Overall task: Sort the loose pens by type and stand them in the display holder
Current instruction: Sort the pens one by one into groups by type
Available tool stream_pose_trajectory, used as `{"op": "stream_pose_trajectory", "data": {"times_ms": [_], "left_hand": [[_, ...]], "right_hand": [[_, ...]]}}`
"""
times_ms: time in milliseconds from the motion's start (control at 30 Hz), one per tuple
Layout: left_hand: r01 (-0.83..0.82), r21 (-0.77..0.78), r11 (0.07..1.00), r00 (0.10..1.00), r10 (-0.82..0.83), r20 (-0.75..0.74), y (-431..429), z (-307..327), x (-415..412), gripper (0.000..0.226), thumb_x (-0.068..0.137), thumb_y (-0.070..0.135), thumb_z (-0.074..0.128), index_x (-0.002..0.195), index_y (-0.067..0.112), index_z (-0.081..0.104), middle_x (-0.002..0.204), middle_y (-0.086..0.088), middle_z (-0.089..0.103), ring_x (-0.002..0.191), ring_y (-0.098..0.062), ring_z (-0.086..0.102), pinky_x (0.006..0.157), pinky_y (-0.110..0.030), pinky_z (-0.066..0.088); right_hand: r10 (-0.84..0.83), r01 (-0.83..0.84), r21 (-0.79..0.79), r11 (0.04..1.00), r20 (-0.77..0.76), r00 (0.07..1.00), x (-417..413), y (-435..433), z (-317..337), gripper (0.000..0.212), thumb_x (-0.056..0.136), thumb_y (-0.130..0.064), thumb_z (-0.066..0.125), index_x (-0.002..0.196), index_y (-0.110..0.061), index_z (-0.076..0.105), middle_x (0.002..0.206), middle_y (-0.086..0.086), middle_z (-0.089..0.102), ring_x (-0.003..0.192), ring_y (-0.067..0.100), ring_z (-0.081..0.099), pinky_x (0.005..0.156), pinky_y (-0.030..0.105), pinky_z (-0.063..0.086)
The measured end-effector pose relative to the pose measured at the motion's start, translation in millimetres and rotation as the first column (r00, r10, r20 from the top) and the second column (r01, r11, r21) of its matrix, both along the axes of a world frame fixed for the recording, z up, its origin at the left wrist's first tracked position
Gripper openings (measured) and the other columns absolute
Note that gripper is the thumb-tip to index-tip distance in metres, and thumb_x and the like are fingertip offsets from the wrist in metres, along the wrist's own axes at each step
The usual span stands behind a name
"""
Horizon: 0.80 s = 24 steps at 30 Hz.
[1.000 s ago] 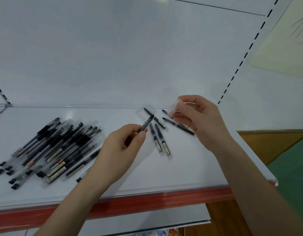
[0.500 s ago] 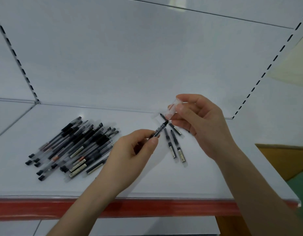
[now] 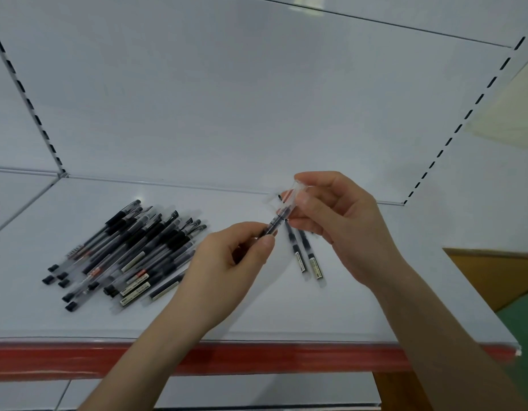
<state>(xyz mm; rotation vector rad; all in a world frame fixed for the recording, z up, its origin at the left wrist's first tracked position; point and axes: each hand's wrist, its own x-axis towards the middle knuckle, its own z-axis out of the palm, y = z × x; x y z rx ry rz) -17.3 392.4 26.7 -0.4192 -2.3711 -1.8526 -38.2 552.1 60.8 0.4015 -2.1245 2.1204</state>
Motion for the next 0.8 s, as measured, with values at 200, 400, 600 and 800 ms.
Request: {"op": "stream_pose_trajectory", "data": {"times_ms": [200, 400, 600, 800], "left_hand": [[-0.017, 0.061, 0.998, 0.999, 0.014, 0.036, -2, -2, -1, 0.010, 0.084, 0.014, 0.059, 0.086, 0.022, 0.063, 0.053, 0.013, 0.057, 0.045, 0.000, 0.048, 0.050, -0.010, 0.038], [-0.069, 0.027, 0.997, 0.996, 0.070, -0.051, 3, -1, -1, 0.019, 0.084, 0.010, 0.058, 0.075, 0.027, 0.063, 0.055, 0.018, 0.062, 0.046, -0.002, 0.047, 0.047, -0.011, 0.038], [-0.101, -0.040, 0.994, 0.994, 0.099, -0.039, 6, -2, -7, 0.015, 0.084, 0.011, 0.059, 0.075, 0.021, 0.064, 0.048, 0.019, 0.059, 0.045, 0.001, 0.052, 0.047, -0.006, 0.036], [-0.263, -0.527, 0.808, 0.963, 0.184, -0.198, -5, -33, -14, 0.021, 0.083, 0.028, 0.058, 0.085, 0.011, 0.071, 0.076, -0.008, 0.060, 0.074, -0.021, 0.056, 0.067, -0.031, 0.042]], "right_hand": [[-0.021, 0.022, -0.078, 0.997, 0.007, 1.000, 0, -3, -4, 0.013, 0.081, -0.017, 0.060, 0.093, -0.020, 0.063, 0.078, -0.002, 0.073, 0.072, 0.012, 0.069, 0.068, 0.021, 0.055], [-0.156, 0.150, -0.102, 0.983, -0.052, 0.986, -2, -11, -10, 0.010, 0.086, -0.005, 0.058, 0.089, -0.013, 0.063, 0.070, -0.002, 0.070, 0.067, 0.010, 0.067, 0.061, 0.018, 0.052], [-0.159, 0.157, -0.071, 0.985, -0.019, 0.987, -9, -7, -17, 0.010, 0.088, -0.005, 0.057, 0.089, -0.013, 0.063, 0.066, -0.004, 0.069, 0.066, 0.009, 0.067, 0.063, 0.020, 0.055], [-0.287, 0.254, 0.268, 0.929, 0.091, 0.954, -40, 41, -35, 0.011, 0.086, -0.006, 0.060, 0.096, -0.008, 0.064, 0.075, 0.003, 0.066, 0.063, 0.008, 0.066, 0.068, 0.021, 0.055]]}}
